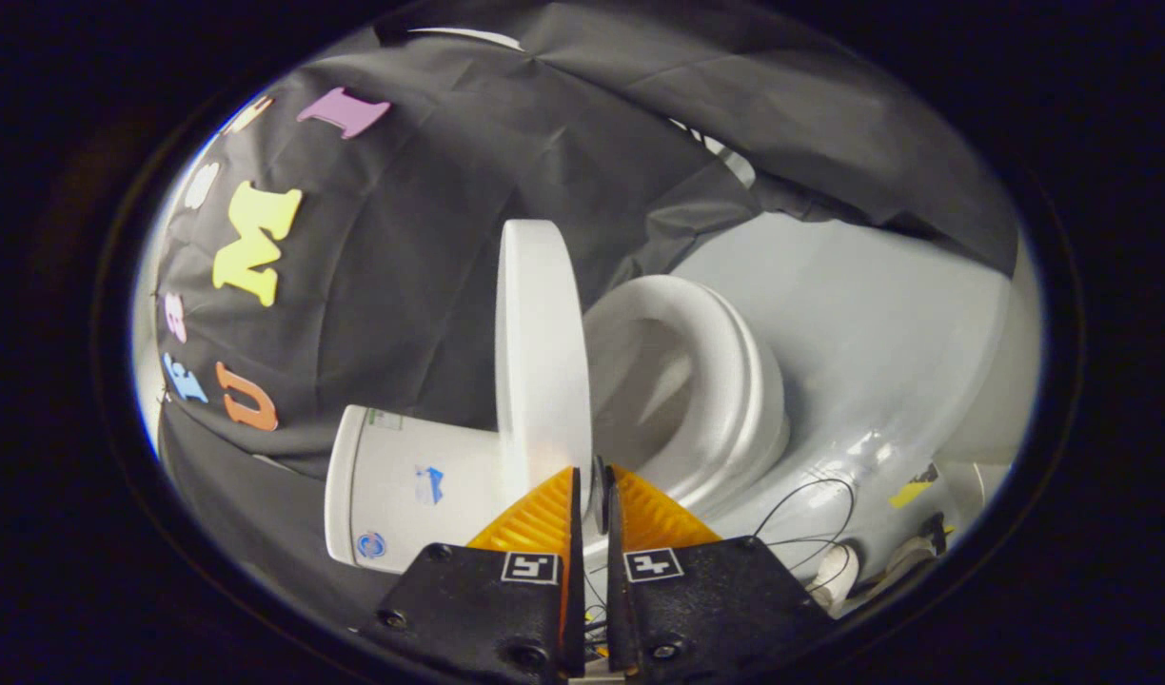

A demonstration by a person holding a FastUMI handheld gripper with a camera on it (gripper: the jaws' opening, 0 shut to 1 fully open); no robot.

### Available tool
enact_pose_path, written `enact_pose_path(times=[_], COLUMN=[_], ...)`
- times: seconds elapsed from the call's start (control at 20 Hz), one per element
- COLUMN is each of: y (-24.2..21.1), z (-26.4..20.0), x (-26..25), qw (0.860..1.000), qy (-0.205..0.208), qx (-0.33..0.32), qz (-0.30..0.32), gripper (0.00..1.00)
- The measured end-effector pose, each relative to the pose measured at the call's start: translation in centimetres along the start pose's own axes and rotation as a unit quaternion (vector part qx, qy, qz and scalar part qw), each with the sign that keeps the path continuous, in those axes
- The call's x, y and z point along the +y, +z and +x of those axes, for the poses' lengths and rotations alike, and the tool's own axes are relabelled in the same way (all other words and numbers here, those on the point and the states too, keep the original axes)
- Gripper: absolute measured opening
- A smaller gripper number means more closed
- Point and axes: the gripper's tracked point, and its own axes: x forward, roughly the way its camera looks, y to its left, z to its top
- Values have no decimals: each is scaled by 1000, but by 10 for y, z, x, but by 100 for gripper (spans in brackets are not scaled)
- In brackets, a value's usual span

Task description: Open the toilet lid.

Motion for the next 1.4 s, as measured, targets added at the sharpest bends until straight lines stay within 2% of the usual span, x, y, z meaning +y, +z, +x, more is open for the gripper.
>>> enact_pose_path(times=[0.25, 0.45, 0.85, 1.1, 1.4], y=[-4, -7, -19, -21, -22], z=[-9, -11, -19, -20, -19], x=[36, 49, 80, 89, 88], qw=[997, 997, 991, 992, 987], qy=[-17, -23, -38, -22, -19], qx=[-6, -7, -12, -10, -10], qz=[-77, -79, -129, -127, -158], gripper=[12, 12, 12, 12, 12])
